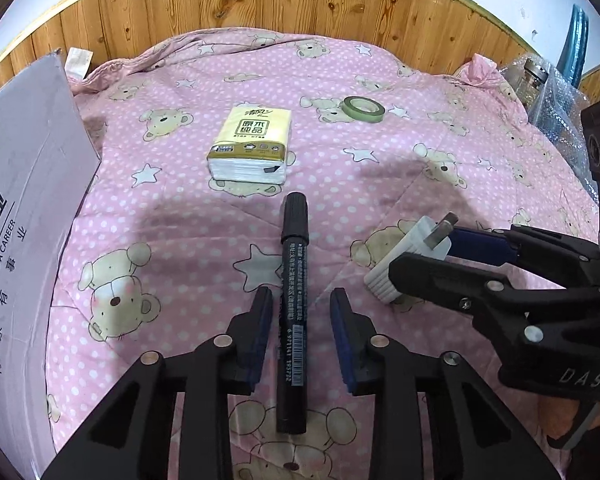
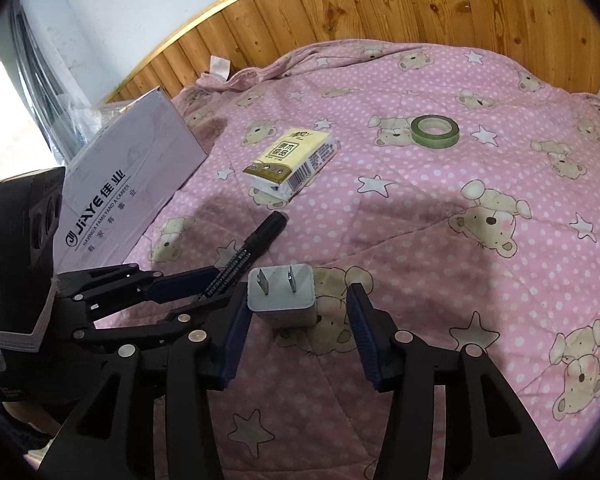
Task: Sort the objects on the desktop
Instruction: 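Carry the black marker and white charger with both tools over the white box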
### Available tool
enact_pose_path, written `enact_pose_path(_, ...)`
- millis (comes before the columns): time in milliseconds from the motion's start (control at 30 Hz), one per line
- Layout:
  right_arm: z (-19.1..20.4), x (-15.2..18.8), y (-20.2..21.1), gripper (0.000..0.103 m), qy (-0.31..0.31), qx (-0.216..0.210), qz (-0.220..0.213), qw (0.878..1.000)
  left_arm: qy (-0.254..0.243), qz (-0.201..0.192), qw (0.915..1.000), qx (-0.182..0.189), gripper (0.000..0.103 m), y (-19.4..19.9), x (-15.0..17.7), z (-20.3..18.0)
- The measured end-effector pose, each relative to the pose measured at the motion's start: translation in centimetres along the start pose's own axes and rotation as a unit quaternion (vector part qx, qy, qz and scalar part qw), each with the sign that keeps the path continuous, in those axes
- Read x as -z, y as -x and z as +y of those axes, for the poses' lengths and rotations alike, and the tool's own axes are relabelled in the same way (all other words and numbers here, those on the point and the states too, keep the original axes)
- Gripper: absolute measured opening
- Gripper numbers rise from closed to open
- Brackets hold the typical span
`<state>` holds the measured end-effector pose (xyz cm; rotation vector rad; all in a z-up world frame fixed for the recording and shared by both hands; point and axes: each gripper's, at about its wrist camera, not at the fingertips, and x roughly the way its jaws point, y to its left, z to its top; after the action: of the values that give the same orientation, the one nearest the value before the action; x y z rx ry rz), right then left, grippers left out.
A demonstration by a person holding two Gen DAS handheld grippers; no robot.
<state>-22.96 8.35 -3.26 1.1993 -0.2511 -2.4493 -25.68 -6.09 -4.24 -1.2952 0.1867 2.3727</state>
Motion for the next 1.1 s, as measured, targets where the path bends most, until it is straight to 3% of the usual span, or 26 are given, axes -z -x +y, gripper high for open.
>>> enact_pose_path(67, 0.1, 0.0, 0.0, 0.052, 0.004, 0.0, 0.0, 1.0, -0.009, -0.001, 0.9999, -0.005, 0.032, -0.1, 0.0, -0.3)
enact_pose_path(167, 0.7, 0.1, -0.1, 0.036, 0.019, -0.006, 0.002, 1.0, -0.019, 0.002, 0.9998, -0.01, 0.024, 0.0, 0.0, -0.4)
enact_pose_path(233, 1.4, 0.2, 0.0, 0.035, 0.036, 0.005, 0.001, 0.999, -0.019, 0.007, 0.9998, -0.01, 0.014, 0.2, 0.1, -0.3)
enact_pose_path(700, 4.5, 0.4, 0.7, 0.035, 0.065, -0.014, 0.021, 0.998, -0.015, 0.005, 0.9998, -0.008, 0.014, 3.7, 2.2, 0.2)
enact_pose_path(1100, 6.4, 1.4, 3.2, 0.035, 0.09, 0.011, 0.032, 0.995, -0.026, -0.005, 0.9996, -0.003, 0.014, 7.0, 3.7, -0.4)
